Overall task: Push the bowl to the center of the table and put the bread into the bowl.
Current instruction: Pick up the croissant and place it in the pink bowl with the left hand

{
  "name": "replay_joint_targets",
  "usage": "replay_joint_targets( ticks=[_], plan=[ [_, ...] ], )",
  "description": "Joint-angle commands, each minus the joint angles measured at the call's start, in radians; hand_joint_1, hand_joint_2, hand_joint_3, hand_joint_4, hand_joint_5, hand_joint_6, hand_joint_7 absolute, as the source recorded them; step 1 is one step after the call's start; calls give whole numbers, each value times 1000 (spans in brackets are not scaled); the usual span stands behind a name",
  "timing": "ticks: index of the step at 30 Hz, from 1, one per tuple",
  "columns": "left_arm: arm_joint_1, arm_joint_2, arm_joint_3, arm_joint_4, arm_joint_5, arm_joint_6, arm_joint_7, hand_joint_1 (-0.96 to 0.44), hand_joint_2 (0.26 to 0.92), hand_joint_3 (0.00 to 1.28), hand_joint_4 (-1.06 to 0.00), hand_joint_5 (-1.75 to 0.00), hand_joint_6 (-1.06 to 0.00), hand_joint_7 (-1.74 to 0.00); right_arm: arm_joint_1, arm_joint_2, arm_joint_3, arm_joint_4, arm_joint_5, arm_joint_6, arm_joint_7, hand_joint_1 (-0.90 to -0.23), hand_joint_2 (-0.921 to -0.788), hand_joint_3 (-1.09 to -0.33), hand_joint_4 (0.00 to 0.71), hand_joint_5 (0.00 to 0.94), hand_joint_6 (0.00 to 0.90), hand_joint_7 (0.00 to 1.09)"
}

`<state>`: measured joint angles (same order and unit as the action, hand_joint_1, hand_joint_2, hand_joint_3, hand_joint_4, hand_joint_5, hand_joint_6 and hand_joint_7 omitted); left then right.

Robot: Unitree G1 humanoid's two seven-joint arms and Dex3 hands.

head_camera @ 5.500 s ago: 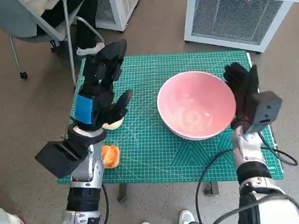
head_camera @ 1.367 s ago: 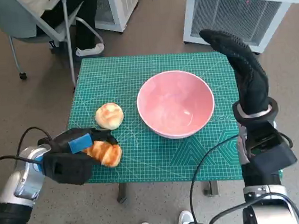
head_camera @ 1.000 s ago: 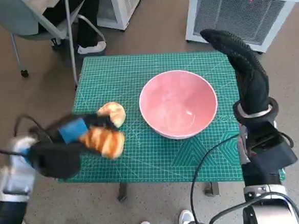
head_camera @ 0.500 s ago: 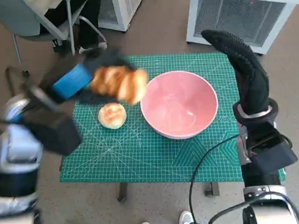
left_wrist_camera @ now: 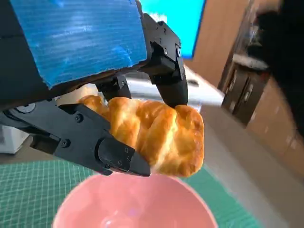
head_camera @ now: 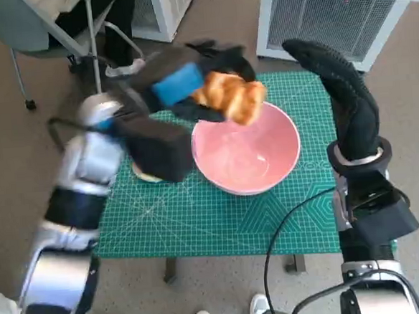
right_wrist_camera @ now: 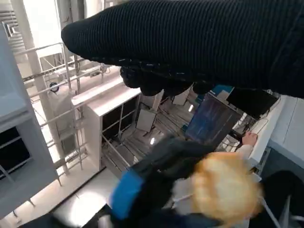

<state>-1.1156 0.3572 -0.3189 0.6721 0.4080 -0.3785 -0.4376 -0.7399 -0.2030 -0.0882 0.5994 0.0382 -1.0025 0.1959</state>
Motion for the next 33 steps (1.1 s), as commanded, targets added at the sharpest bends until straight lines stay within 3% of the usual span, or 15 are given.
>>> replay_joint_targets(
  ticks=[1, 9, 13, 14, 15, 16, 20, 25, 33],
  plan=[
    [-72, -49, -49, 146, 53, -38, 36, 1, 920, 120, -655, -1227, -542, -1230, 39, -12, -3, -23, -10, 24, -8, -596, -921, -784, 245, 1, 19, 527],
    [-111, -103, -98, 308, 95, -84, 58, 0, 920, 140, -638, -1236, -514, -1270, 68, -27, -9, -78, -23, 44, -20, -580, -921, -787, 252, 5, 18, 529],
    [-118, -114, -121, 353, 109, -92, 37, -1, 921, 224, -534, -1326, -423, -1373, 80, -38, -15, -95, -29, 51, -29, -576, -921, -788, 251, 3, 17, 530],
    [-119, -115, -125, 363, 109, -93, 18, -70, 921, 240, -481, -1230, -422, -1398, 84, -40, -17, -102, -32, 54, -32, -576, -921, -788, 250, 3, 17, 530],
    [-121, -116, -126, 371, 107, -94, 7, -145, 902, 245, -411, -1004, -377, -1302, 87, -42, -18, -108, -34, 57, -35, -576, -921, -789, 250, 3, 17, 530],
    [-123, -116, -129, 377, 107, -91, -12, -170, 889, 208, -385, -763, -348, -1065, 89, -44, -20, -113, -37, 61, -38, -578, -921, -790, 249, 2, 17, 531],
    [-127, -107, -137, 376, 108, -94, -49, -293, 911, 72, -293, -195, -247, -591, 97, -46, -24, -128, -49, 72, -49, -579, -921, -793, 249, 2, 15, 532],
    [-120, -78, -129, 339, 99, -108, -80, -375, 919, 34, -236, -39, -191, -454, 103, -47, -26, -141, -61, 82, -60, -575, -921, -795, 248, 1, 14, 534],
    [-82, 10, -70, 258, 54, -177, -79, -377, 921, 23, -226, -5, -198, -365, 107, -43, -20, -152, -73, 92, -74, -572, -921, -796, 249, 1, 13, 536]
  ],
)
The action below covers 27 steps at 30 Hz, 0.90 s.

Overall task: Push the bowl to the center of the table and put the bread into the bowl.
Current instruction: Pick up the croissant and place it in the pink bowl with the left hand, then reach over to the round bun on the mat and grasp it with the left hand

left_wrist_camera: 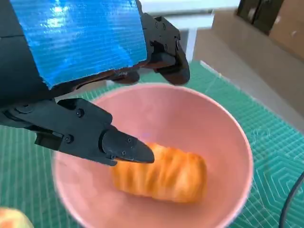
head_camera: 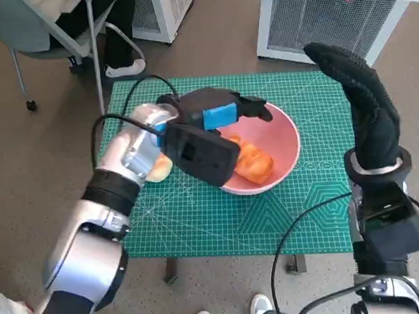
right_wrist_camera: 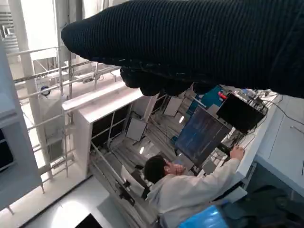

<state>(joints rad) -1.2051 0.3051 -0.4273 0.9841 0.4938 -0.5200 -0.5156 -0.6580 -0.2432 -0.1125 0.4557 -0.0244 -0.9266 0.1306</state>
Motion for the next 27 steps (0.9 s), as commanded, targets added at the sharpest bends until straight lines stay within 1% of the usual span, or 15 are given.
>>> replay_joint_targets(
  ticks=[1, 3, 6, 10, 14, 19, 27],
  plan=[
    [14, 81, 49, -75, -39, -44, -4, -374, 921, 23, -226, -4, -204, -354, 26, -2, 5, -10, -10, 18, -9, -572, -921, -795, 249, 1, 13, 536],
    [24, 114, 65, -107, -49, -58, -8, -354, 920, 18, -234, -2, -249, -273, 28, 0, 7, -14, -10, 21, -10, -572, -921, -796, 248, 1, 13, 537],
    [37, 166, 89, -145, -62, -79, -10, -340, 919, 10, -249, -4, -297, -197, 33, 0, 6, -20, -14, 24, -14, -571, -921, -796, 248, 1, 12, 537],
    [55, 232, 120, -185, -81, -104, -20, -334, 916, 4, -276, -12, -341, -164, 37, 1, 8, -25, -10, 26, -11, -571, -921, -796, 248, 1, 12, 538],
    [75, 294, 150, -219, -103, -109, -42, -316, 913, 2, -296, -16, -364, -155, 40, 1, 9, -28, -4, 26, -8, -571, -921, -796, 248, 1, 11, 539],
    [122, 354, 190, -254, -140, -85, -73, -287, 911, 0, -308, -16, -376, -148, 40, 0, 10, -30, 7, 29, -1, -573, -921, -796, 248, 1, 10, 540],
    [197, 401, 220, -213, -151, -52, -74, -269, 909, 1, -314, -11, -374, -133, 36, -4, 11, -20, 16, 25, 4, -573, -921, -797, 248, 1, 9, 543]
  ],
)
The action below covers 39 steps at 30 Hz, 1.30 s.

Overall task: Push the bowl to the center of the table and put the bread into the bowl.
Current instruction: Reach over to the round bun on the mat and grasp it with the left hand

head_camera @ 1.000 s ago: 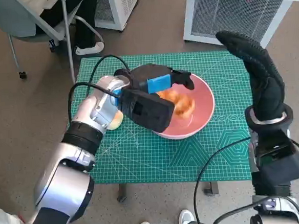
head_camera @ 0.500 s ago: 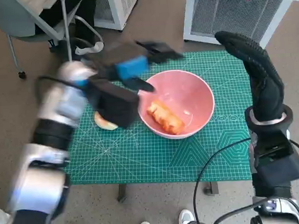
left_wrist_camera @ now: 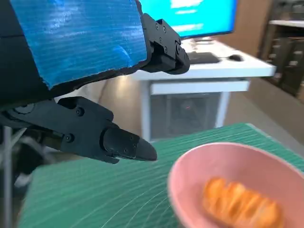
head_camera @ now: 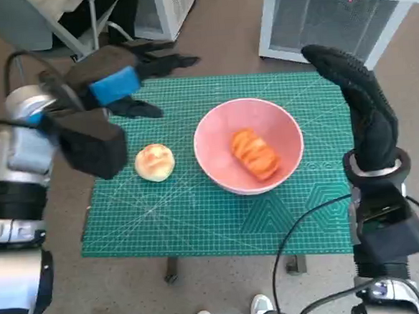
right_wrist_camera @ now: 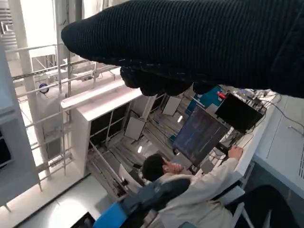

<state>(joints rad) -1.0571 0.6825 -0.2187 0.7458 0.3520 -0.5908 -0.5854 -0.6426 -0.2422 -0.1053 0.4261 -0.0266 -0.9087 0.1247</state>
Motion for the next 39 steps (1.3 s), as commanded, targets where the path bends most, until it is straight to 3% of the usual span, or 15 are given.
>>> replay_joint_targets(
  ticks=[1, 11, 34, 39],
  plan=[
    [55, 26, 11, 31, -8, 20, -2, -271, 910, 1, -313, -10, -374, -131, 21, -6, 4, 11, 20, 7, 11, -572, -921, -797, 248, 1, 10, 544],
    [104, 15, -20, 122, 37, 23, 45, -287, 919, 4, -309, -3, -378, -99, 12, -11, 7, 34, 44, -1, 28, -555, -921, -800, 252, 3, 10, 548],
    [60, -128, -194, 362, 201, 141, 65, -263, 916, 2, -321, -3, -391, -42, 16, -25, 10, 18, 45, 12, 45, -566, -921, -798, 252, 2, 7, 558],
    [65, -156, -208, 394, 217, 150, 110, -240, 916, 1, -340, -10, -415, -44, 19, -29, 9, 18, 44, 9, 44, -565, -921, -800, 252, 1, 4, 561]
  ],
)
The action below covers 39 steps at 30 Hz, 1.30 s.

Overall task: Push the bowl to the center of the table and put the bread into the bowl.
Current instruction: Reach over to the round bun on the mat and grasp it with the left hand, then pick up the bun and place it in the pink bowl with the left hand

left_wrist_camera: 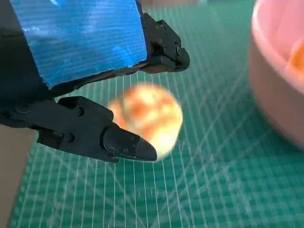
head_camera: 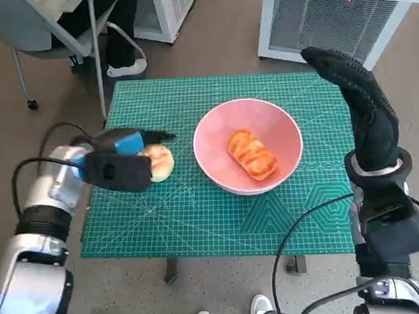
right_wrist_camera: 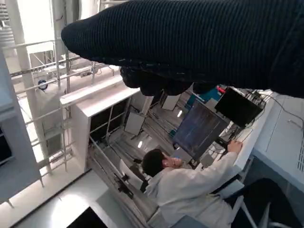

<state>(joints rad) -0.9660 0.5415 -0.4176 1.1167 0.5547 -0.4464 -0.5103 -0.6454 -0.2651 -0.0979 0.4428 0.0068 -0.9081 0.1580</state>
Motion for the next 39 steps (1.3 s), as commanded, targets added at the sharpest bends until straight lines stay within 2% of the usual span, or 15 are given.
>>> replay_joint_targets(
  ticks=[1, 8, 13, 15, 16, 17, 18, 21, 27, 39],
  plan=[
    [-24, -18, -11, 27, 15, 3, 43, -236, 916, 1, -344, -11, -418, -44, 22, -6, 2, 2, 9, 8, 10, -565, -921, -800, 252, 1, 4, 562],
    [2, -45, -24, 55, 20, -2, 97, -169, 916, 1, -410, -30, -465, -53, 22, -6, 3, -5, 9, 10, 9, -568, -921, -800, 252, 1, 1, 568],
    [3, -46, -46, 71, 42, -5, 118, -93, 920, 36, -593, -106, -618, -122, 24, -7, 3, -14, 9, 13, 9, -571, -921, -799, 250, 0, -1, 570],
    [2, -40, -48, 74, 44, -13, 122, -88, 920, 41, -611, -113, -633, -130, 25, -8, 2, -14, 12, 12, 11, -572, -921, -799, 250, 0, -1, 570],
    [-1, -35, -48, 75, 44, -18, 124, -182, 921, 105, -674, -153, -590, -585, 26, -8, 2, -14, 14, 12, 12, -572, -921, -798, 250, 0, -1, 570],
    [-3, -32, -49, 76, 44, -21, 126, -172, 921, 146, -662, -390, -548, -884, 27, -9, 1, -15, 15, 12, 12, -572, -921, -798, 250, 0, -1, 569],
    [-7, -28, -49, 76, 45, -27, 129, -110, 921, 174, -611, -704, -507, -1081, 27, -9, 1, -16, 15, 11, 12, -572, -921, -798, 250, 0, -1, 569],
    [-20, -14, -49, 73, 47, -45, 137, -36, 921, 172, -612, -1045, -481, -1267, 28, -9, 1, -17, 15, 9, 11, -572, -921, -798, 250, 0, -1, 569],
    [-58, 7, -8, 68, 8, -56, 121, -3, 921, 141, -643, -1170, -509, -1304, 27, -5, 2, -15, 6, 6, 6, -575, -921, -797, 250, 0, -1, 569],
    [-145, 45, 130, -14, -112, -107, 125, 2, 921, 127, -646, -1181, -533, -1291, 20, -1, 6, -1, 12, 0, 10, -583, -921, -794, 250, 0, -1, 569]
  ],
)
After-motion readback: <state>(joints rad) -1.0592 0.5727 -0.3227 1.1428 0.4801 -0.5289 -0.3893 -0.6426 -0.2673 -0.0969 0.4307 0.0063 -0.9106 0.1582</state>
